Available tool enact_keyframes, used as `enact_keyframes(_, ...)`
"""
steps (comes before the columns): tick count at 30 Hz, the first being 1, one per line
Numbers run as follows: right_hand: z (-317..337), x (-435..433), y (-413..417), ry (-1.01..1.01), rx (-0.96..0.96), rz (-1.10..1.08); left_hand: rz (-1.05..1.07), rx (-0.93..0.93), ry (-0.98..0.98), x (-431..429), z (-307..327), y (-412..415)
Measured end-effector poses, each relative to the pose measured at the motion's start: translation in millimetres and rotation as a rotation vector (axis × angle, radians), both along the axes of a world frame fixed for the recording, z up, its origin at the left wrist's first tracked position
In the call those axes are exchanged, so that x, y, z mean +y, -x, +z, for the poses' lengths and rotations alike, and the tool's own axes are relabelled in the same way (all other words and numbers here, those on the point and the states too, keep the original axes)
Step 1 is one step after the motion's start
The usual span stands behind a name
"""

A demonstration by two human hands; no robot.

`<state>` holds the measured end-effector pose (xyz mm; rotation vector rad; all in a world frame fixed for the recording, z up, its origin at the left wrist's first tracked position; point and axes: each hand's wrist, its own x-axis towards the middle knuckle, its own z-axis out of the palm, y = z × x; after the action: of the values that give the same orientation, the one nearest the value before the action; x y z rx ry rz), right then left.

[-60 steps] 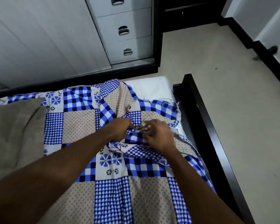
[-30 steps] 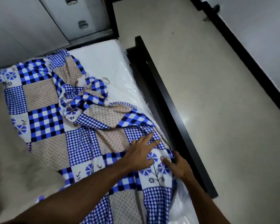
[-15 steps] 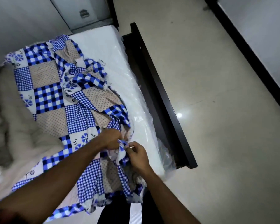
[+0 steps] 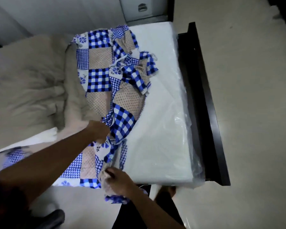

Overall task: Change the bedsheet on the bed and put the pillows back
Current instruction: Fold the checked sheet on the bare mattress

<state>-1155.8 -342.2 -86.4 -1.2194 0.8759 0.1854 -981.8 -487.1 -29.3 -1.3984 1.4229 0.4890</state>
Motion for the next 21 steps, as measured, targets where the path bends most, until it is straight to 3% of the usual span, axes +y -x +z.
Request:
enact_keyframes(2,2.9,-2.4,-20.9,0.133,0.022,-0.064,0.047,-0.032,0.146,12.3,4.3,-18.7)
enact_keyframes(4,-4.6,-17.8,-21.3,0.219,0.127,-0.248,0.091,-0.051,0.316,24.5,6.7,-30.5)
enact_keyframes(6,-25.2,-33.4,-20.5,0.271,0.189,-0.433,0.113,-0.024,0.367,40.2,6.5,-34.7)
enact_keyframes(9,-44.1,-58.9,-13.3,0.28,0.244,-0.553,0.038,0.095,0.267,59.6,-3.3,-16.2)
enact_keyframes(13,-69.3,-140.2,-49.5,0.429,0.151,-0.667,-0.07,0.149,0.034,83.0,-32.4,-10.8)
enact_keyframes(16,-72.9,-209.8,-98.7,0.272,0.143,-0.731,0.029,0.16,-0.015,80.9,-39.1,-39.6)
enact_keyframes(18,-50.4,-227.4,-132.3,0.224,0.091,-0.64,0.079,0.238,0.023,74.1,-34.4,-59.1)
enact_keyframes(21,-17.8,-219.5,-193.0,0.37,0.004,-0.1,0.148,0.422,0.261,56.9,-3.2,-95.0)
